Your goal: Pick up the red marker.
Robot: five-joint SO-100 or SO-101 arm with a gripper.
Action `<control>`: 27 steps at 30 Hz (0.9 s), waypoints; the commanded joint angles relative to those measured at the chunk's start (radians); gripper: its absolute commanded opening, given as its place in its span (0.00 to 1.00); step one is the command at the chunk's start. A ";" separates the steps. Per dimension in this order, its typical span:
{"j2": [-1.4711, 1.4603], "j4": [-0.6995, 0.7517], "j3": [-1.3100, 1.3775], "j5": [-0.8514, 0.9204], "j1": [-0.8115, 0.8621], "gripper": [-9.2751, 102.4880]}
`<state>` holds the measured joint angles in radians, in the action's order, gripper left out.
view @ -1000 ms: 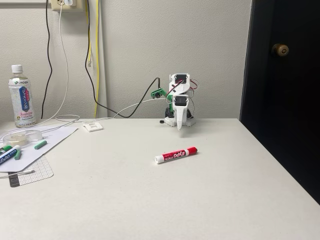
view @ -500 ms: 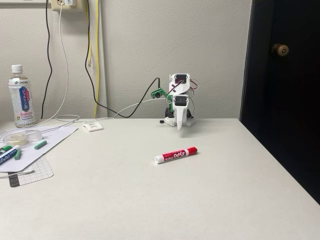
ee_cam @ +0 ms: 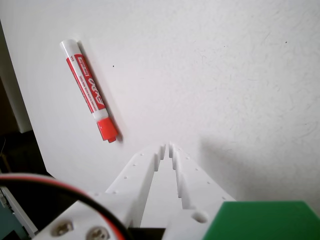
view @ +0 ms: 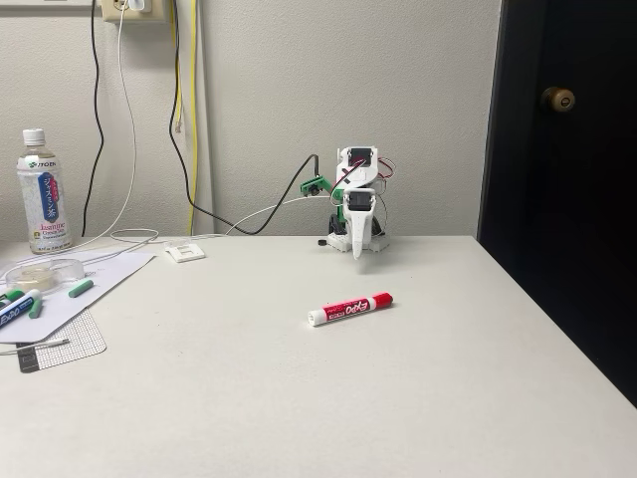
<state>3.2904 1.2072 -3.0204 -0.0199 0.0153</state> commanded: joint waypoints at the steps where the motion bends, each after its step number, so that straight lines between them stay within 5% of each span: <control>1: 0.003 0.002 0.020 0.002 0.006 0.08; 27: 0.005 -0.020 0.103 0.011 0.026 0.08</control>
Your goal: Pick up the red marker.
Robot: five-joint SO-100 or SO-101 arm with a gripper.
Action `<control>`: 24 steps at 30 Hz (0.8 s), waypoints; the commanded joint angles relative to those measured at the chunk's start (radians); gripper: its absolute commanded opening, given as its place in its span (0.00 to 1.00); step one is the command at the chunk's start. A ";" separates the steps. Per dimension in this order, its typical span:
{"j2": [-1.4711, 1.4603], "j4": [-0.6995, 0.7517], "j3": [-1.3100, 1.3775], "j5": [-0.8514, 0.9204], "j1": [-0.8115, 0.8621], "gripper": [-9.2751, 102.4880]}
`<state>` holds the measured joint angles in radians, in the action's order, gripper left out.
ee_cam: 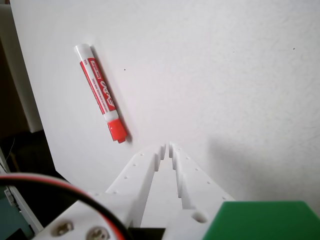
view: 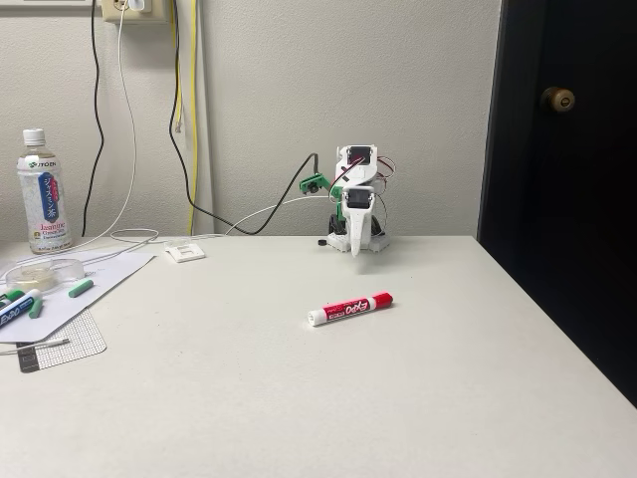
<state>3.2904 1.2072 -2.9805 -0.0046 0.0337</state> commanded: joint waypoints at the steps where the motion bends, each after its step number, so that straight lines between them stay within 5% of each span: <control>1: 0.005 -0.021 0.069 -0.002 0.009 0.08; 11: -0.198 -0.031 0.265 0.018 0.031 0.08; 24: -0.765 0.210 0.946 0.156 0.067 0.08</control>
<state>2.6400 1.3576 -2.2519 0.1089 0.0920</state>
